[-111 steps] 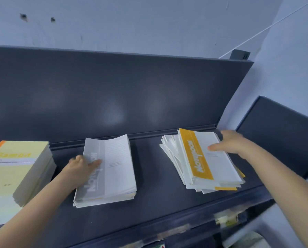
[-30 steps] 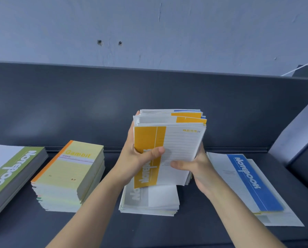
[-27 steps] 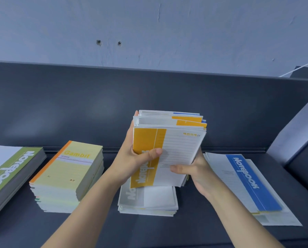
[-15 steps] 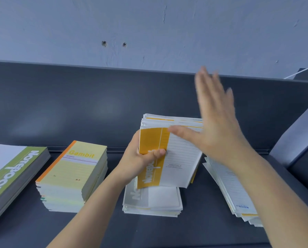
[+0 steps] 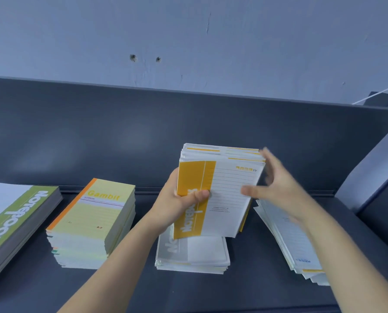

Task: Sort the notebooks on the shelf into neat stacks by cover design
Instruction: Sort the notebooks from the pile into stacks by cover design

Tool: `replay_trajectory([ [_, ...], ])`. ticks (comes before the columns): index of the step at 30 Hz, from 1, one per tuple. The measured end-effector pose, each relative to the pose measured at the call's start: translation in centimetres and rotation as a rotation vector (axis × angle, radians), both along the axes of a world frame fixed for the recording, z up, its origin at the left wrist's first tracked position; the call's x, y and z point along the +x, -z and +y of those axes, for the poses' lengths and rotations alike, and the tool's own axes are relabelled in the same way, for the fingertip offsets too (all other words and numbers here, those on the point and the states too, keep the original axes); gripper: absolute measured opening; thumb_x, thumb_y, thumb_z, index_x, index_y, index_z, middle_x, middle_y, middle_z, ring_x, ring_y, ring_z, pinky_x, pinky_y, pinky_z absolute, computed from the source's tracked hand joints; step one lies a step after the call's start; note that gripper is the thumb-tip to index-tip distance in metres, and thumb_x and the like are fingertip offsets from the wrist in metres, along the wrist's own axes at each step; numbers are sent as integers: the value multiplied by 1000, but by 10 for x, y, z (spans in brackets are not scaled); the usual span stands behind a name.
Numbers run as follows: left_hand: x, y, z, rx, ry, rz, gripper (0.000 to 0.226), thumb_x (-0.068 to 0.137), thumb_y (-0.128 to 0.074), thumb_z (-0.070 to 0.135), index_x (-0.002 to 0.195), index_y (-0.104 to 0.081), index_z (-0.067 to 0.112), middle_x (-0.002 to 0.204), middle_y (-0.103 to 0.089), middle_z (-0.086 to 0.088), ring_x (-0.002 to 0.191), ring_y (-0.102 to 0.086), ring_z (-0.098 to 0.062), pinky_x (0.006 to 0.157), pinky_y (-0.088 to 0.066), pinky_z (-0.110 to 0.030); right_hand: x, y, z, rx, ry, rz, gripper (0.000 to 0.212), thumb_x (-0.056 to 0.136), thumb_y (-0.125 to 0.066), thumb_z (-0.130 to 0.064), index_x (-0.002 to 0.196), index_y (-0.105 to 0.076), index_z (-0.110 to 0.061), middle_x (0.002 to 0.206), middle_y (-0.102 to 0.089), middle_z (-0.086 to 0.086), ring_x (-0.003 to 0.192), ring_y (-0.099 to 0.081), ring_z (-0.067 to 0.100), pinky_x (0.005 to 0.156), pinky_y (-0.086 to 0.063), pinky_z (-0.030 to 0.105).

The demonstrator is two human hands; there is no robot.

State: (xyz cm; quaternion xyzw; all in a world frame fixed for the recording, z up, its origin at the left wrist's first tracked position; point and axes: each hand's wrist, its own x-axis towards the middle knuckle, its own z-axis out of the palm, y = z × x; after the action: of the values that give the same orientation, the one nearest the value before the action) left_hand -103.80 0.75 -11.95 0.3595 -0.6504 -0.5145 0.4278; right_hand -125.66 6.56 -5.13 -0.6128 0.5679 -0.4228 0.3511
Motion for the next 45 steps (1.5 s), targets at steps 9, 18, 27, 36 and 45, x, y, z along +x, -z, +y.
replay_trajectory([
  [9, -2, 7, 0, 78, -19, -9, 90, 60, -83, 41, 135, -37, 26, 124, -62, 0, 111, -64, -21, 96, -51, -49, 25, 62, -13, 86, 66, -305, 63, 80, -65, 10, 131, -44, -21, 121, -62, 0, 117, -55, 16, 96, -47, 33],
  [18, -4, -66, -9, 302, -102, -140, 22, 88, -66, 32, 104, -65, 16, 91, -76, -2, 80, -74, -22, 71, -59, -40, 29, 16, -23, 139, 50, -356, 29, 90, -62, -12, 118, -59, -18, 110, -70, -1, 100, -66, 16, 81, -52, 30],
  [27, 8, -24, -12, 616, -153, -289, 26, 97, -51, 34, 97, -65, 11, 91, -74, -9, 79, -71, -25, 68, -56, -37, 50, 68, -34, 472, 73, -330, 13, 93, -59, -20, 103, -65, -14, 96, -71, 2, 84, -69, 17, 64, -52, 27],
  [36, 13, 3, -16, 559, -168, -439, 35, 92, -56, 39, 111, -63, 10, 102, -73, -11, 91, -71, -30, 88, -54, -51, 63, 98, -44, 480, 278, 286, 63, 86, -50, -55, 129, -46, -10, 133, -31, 8, 124, -34, 27, 102, -38, 42],
  [45, -6, 5, -8, -160, -508, -1031, 77, 92, -58, 32, 149, -17, 1, 151, -31, -14, 138, -27, -36, 108, -31, -49, -19, 69, -22, 315, 295, 279, 68, 91, -51, -47, 148, -29, -16, 154, -21, 3, 142, -22, 21, 113, -27, 39],
])
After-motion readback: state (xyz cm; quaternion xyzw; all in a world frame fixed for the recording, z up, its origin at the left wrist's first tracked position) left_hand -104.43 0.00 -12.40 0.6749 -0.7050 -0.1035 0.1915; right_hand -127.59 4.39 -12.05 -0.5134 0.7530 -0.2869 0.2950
